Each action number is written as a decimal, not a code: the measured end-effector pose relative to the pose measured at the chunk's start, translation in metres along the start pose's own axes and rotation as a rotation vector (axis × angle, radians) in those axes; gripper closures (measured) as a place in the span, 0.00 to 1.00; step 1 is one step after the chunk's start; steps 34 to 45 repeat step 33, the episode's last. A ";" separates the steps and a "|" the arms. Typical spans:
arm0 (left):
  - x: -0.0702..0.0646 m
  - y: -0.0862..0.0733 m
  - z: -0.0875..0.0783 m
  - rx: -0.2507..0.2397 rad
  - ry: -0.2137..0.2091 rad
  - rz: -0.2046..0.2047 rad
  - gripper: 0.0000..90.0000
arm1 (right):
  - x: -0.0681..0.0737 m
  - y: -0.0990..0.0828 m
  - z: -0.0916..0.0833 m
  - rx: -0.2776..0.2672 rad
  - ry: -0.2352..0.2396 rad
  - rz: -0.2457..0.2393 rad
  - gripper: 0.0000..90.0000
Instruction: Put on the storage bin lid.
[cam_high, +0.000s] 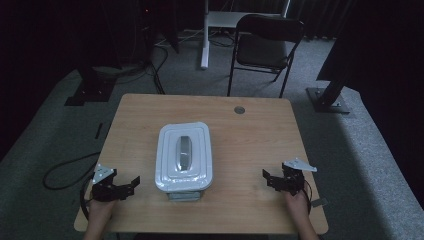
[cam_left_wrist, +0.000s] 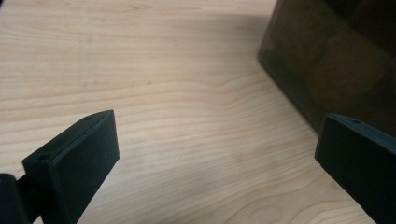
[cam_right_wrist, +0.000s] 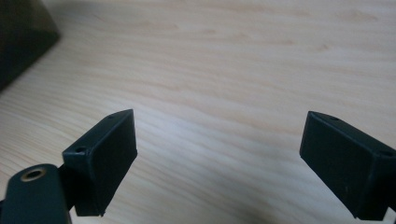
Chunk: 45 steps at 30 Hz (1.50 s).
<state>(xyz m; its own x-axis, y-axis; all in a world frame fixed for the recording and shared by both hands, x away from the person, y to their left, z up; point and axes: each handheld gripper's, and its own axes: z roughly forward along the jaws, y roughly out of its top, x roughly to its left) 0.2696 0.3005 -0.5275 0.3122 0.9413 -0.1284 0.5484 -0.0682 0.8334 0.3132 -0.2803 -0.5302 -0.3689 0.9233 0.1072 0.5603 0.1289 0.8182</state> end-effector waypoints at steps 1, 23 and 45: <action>0.000 -0.002 -0.001 -0.004 0.022 0.001 0.01 | -0.002 -0.003 0.000 0.007 -0.006 0.003 0.11; 0.028 -0.020 -0.018 -0.032 0.266 -0.127 0.01 | -0.034 -0.030 -0.007 0.079 -0.217 0.105 0.12; 0.030 -0.022 -0.023 -0.067 0.294 -0.140 0.01 | -0.030 -0.030 -0.003 0.086 -0.244 0.070 0.12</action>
